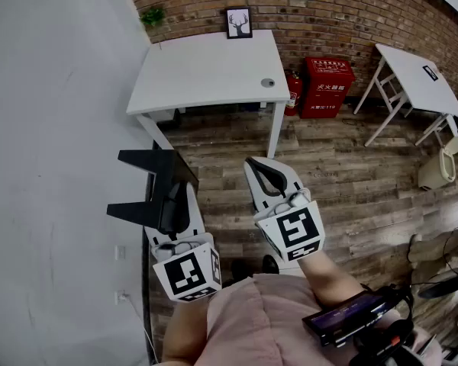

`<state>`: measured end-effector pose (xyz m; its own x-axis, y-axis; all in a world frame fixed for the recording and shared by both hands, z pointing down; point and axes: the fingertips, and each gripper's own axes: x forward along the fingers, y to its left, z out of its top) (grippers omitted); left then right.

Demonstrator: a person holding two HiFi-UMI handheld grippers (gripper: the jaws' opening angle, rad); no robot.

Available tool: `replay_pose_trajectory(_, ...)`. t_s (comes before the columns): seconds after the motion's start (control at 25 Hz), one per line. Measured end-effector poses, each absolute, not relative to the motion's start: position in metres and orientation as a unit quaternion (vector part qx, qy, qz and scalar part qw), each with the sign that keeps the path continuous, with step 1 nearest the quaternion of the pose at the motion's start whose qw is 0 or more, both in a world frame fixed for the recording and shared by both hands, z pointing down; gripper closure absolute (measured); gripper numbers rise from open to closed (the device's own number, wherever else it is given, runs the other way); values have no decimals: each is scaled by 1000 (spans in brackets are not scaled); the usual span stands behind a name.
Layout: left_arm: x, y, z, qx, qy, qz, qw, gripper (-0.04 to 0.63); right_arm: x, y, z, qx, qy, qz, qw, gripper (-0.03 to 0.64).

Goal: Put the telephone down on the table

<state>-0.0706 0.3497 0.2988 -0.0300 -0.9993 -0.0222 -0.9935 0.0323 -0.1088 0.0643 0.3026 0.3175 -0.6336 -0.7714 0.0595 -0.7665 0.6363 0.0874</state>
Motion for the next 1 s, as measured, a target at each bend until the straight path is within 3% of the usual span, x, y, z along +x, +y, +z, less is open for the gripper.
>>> replay_pose_trajectory(0.44, -63, 349, 301, -693, 718, -38, 41, 425, 77, 299, 316, 421, -906, -33, 30, 612)
replay_pose_trajectory(0.52, -60, 349, 302, -692, 719, -39, 41, 425, 79, 298, 316, 410, -911, -28, 29, 444)
replay_pose_trajectory(1.0, -27, 332, 308, -693, 719, -34, 28, 425, 108, 280, 326, 376, -926, -24, 36, 419)
